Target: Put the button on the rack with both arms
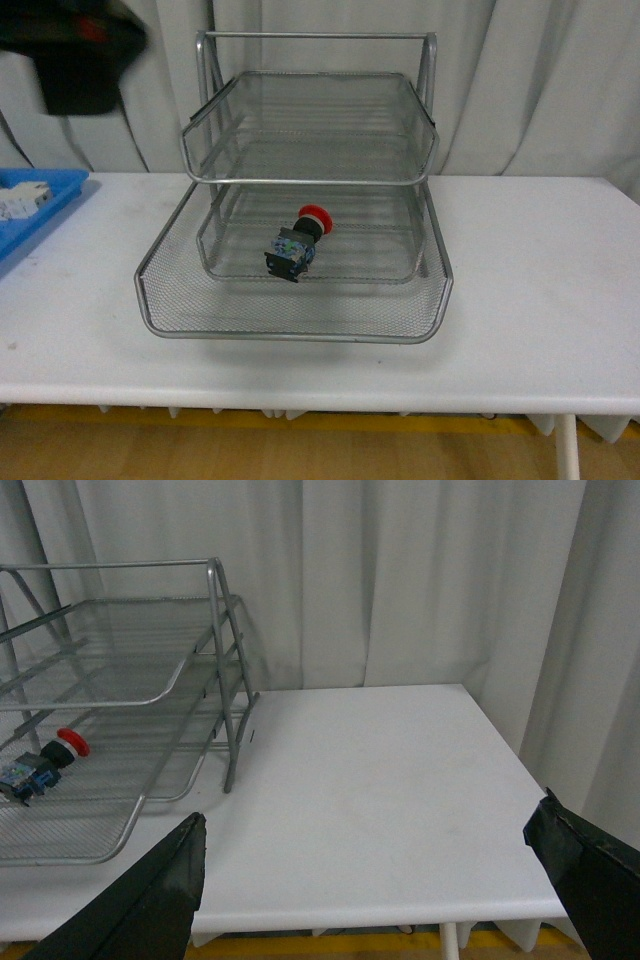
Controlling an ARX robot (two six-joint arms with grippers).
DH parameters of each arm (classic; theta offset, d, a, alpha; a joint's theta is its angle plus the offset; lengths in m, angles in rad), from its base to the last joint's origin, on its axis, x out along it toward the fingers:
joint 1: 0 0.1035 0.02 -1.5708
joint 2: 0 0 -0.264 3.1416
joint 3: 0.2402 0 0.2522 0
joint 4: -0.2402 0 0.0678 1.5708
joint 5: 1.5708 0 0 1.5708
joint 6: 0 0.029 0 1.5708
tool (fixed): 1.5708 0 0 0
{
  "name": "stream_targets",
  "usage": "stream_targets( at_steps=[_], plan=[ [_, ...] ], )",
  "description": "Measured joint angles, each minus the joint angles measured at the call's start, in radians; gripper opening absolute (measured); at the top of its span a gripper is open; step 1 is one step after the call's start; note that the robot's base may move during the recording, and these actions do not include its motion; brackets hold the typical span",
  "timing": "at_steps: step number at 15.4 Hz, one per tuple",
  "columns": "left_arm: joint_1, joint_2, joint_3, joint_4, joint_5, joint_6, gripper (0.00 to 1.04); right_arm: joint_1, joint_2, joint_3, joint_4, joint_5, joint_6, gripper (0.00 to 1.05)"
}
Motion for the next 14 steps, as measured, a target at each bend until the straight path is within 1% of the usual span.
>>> stream_targets(
  at_steps=[1, 2, 3, 4, 5, 6, 7, 14],
  plan=[
    [0.064, -0.188, -0.124, 0.023, -0.035, 0.025, 0.70, 0.000, 0.000, 0.000, 0.000, 0.000, 0.000, 0.98],
    [0.142, -0.350, -0.219, -0.068, 0.003, 0.035, 0.57, 0.000, 0.000, 0.000, 0.000, 0.000, 0.000, 0.98],
    [0.230, -0.492, -0.286, -0.166, 0.099, 0.040, 0.45, 0.000, 0.000, 0.000, 0.000, 0.000, 0.000, 0.98],
    [0.338, -0.590, -0.324, -0.182, 0.212, 0.040, 0.32, 0.000, 0.000, 0.000, 0.000, 0.000, 0.000, 0.98],
    [0.386, -0.638, -0.336, -0.168, 0.233, 0.040, 0.21, 0.000, 0.000, 0.000, 0.000, 0.001, 0.000, 0.98],
    [0.379, -0.675, -0.356, -0.159, 0.254, 0.040, 0.06, 0.000, 0.000, 0.000, 0.000, 0.000, 0.000, 0.98],
    [0.373, -0.689, -0.388, -0.167, 0.257, 0.042, 0.02, 0.000, 0.000, 0.000, 0.000, 0.000, 0.000, 0.98],
    [0.374, -0.829, -0.489, -0.218, 0.256, 0.043, 0.02, 0.000, 0.000, 0.000, 0.000, 0.000, 0.000, 0.98]
  ],
)
